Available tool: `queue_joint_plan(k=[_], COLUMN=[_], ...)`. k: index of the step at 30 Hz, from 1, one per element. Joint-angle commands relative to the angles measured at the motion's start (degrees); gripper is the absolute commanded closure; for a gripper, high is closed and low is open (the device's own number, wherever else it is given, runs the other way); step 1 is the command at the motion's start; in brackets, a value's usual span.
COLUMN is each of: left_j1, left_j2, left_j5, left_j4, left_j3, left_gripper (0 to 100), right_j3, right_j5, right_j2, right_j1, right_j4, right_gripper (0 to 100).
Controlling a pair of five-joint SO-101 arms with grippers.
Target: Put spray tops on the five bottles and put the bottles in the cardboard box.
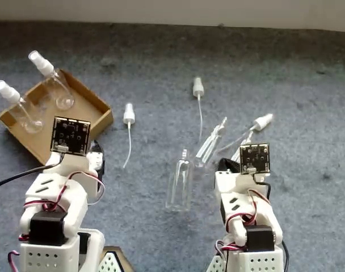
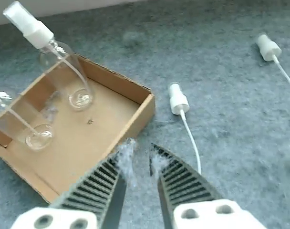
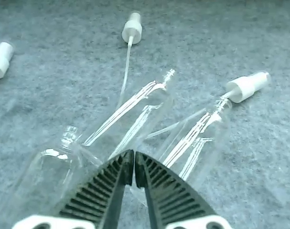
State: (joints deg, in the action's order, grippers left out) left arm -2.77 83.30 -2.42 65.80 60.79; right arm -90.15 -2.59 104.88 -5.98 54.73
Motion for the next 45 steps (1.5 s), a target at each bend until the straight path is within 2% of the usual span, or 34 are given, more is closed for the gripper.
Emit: queue_joint_plan(k=[1, 8, 11, 19, 25, 33, 35, 38, 42, 45], left_j1=[3.82, 10.24, 12.35, 12.7, 18.15, 27.56, 30.29, 33.01, 33.63, 33.63], left_j2=[0.66, 0.22, -1.71, -24.66, -36.7, -46.46, -49.19, -53.49, -59.21, -63.78], left_j5=[-0.09, 0.0, 0.0, 0.0, 0.09, 9.49, 11.16, 14.95, 19.08, 19.43], left_j4=[0.88, 1.32, 4.92, 13.8, 16.0, 15.56, 15.47, 15.47, 15.47, 15.47], left_j3=[-3.65, -4.18, -5.41, -21.67, -29.32, -34.07, -35.12, -36.88, -39.52, -41.19], left_gripper=[99, 99, 99, 99, 99, 99, 96, 87, 76, 72], right_j3=[4.09, 4.09, 4.0, 4.09, 3.74, -4.44, -5.14, -5.14, -5.14, -5.14], right_j5=[0.62, 4.4, 4.57, 4.57, 4.57, 4.57, 4.57, 4.57, 4.57, 4.57], right_j2=[0.48, 0.48, 0.48, 0.48, 0.48, 0.48, 0.48, 0.48, 0.48, 0.48], right_j1=[3.21, 7.16, 8.48, 11.91, 12.97, 12.7, 12.7, 12.7, 12.62, 12.62], right_j4=[-1.98, -3.12, -4.7, -6.29, -7.6, -15.08, -15.08, -15.08, -15.08, -15.08], right_gripper=[99.1, 99.1, 99.1, 99.1, 99.1, 99.1, 99.1, 99.1, 99.1, 99.1])
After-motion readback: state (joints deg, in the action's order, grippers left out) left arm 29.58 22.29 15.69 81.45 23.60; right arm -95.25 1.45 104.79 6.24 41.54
